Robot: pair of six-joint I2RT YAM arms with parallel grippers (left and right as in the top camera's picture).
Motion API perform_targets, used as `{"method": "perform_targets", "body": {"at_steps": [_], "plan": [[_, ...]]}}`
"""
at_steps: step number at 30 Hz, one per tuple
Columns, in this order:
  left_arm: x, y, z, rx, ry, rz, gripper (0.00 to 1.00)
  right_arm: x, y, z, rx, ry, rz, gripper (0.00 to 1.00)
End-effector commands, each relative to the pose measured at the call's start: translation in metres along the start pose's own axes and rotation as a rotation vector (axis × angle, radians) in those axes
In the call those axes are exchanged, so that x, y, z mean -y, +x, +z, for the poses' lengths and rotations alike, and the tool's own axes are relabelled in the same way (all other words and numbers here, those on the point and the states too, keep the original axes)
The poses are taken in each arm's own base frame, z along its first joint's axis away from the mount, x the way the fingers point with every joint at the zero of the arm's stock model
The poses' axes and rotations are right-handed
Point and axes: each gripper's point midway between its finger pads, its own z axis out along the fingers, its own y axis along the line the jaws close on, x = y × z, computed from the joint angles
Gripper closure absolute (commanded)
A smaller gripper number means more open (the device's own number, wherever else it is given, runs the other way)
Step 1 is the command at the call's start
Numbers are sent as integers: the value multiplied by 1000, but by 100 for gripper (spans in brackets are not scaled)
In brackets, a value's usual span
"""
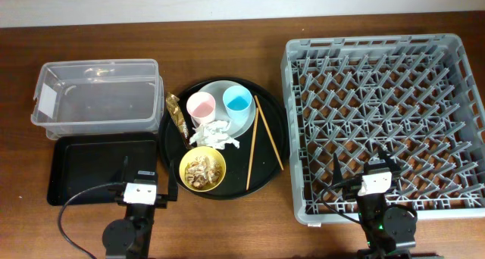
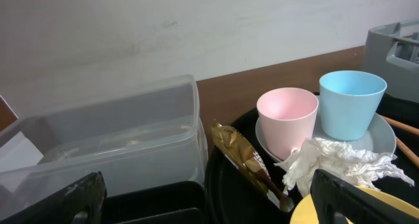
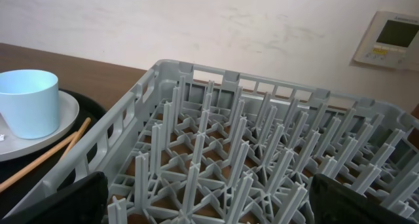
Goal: Sort waste into correct bins and load items into the dishwasher rack
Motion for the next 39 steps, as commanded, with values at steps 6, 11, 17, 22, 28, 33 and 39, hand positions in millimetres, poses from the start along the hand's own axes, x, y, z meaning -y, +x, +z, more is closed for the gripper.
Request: {"method": "perform_targets", "body": {"at_steps": [6, 11, 17, 22, 28, 33, 39], "plan": [[-2, 1, 0, -1, -12, 15, 1, 0, 3, 0, -3, -3, 5, 2], [-2, 1, 0, 0, -8, 15, 1, 0, 3, 0, -3, -3, 5, 2], [19, -21, -3, 86, 121, 17, 1, 0, 3, 0, -3, -3, 5, 2], [27, -87, -33, 101, 233, -46, 1, 0, 3, 0, -3, -3, 5, 2], [11, -169, -34, -335, 304, -87, 1, 0, 3, 0, -3, -3, 5, 2], [14, -178, 14, -703, 383, -159, 1, 0, 3, 0, -3, -3, 5, 2], [63, -123, 41, -953, 583, -230, 80, 0, 3, 0, -3, -3, 5, 2]]}}
